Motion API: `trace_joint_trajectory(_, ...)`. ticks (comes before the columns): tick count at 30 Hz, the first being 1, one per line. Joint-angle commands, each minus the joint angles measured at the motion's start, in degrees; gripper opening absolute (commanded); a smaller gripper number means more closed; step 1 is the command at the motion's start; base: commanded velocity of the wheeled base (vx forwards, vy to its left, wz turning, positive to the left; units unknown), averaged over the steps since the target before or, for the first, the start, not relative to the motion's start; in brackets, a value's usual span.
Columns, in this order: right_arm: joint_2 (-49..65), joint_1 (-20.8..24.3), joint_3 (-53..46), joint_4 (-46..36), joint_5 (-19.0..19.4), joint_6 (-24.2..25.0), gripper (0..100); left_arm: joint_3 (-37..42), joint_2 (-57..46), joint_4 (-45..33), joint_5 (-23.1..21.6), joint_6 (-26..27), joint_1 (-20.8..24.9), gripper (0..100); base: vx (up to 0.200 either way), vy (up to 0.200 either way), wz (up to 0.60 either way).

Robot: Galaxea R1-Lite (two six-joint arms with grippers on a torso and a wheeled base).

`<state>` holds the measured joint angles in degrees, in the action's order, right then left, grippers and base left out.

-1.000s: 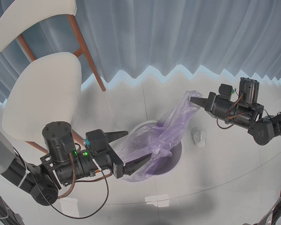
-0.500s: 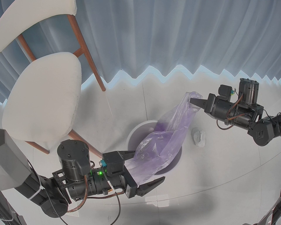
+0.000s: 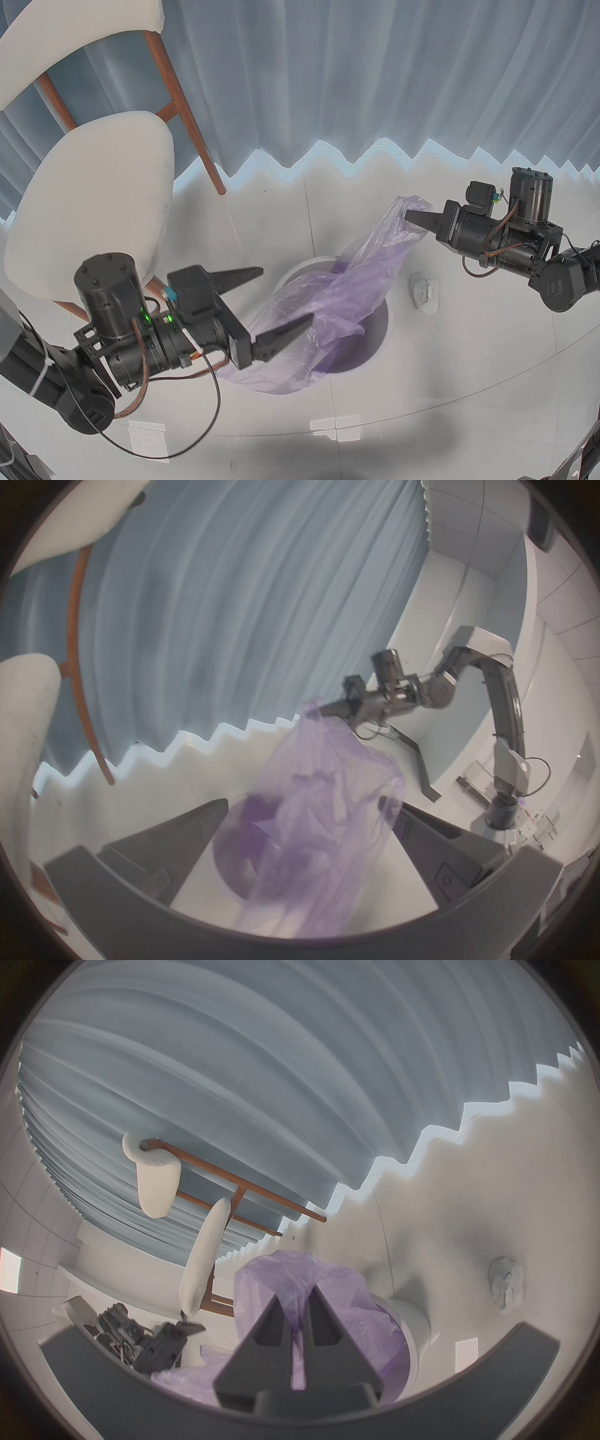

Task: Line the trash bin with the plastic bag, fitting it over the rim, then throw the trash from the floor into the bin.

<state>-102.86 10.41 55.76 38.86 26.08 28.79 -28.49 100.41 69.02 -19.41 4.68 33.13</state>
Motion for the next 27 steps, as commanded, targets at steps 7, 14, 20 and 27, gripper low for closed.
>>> trace_joint_trajectory(7, -0.14, 0.05, 0.05, 0.07, 0.03, -0.05, 0, -6.23, -1.98, -0.56, -1.6, -4.33, -7.29, 100, 0.0, 0.0, 0.0)
trace_joint_trajectory(14, -0.14, 0.05, -0.04, -0.02, 0.03, -0.05, 0, -8.25, 1.45, -1.7, -1.42, -4.77, -10.9, 100, 0.0, 0.0, 0.0)
trace_joint_trajectory(20, -0.14, 0.14, -0.04, -0.02, -0.06, -0.05, 0, -7.55, 4.35, -1.0, -1.6, -4.33, -9.23, 100, 0.0, 0.0, 0.0)
trace_joint_trajectory(27, -0.14, 0.14, -0.04, -0.02, 0.03, -0.05, 0, -4.82, 4.79, -1.26, -1.6, -4.33, -6.24, 100, 0.0, 0.0, 0.0)
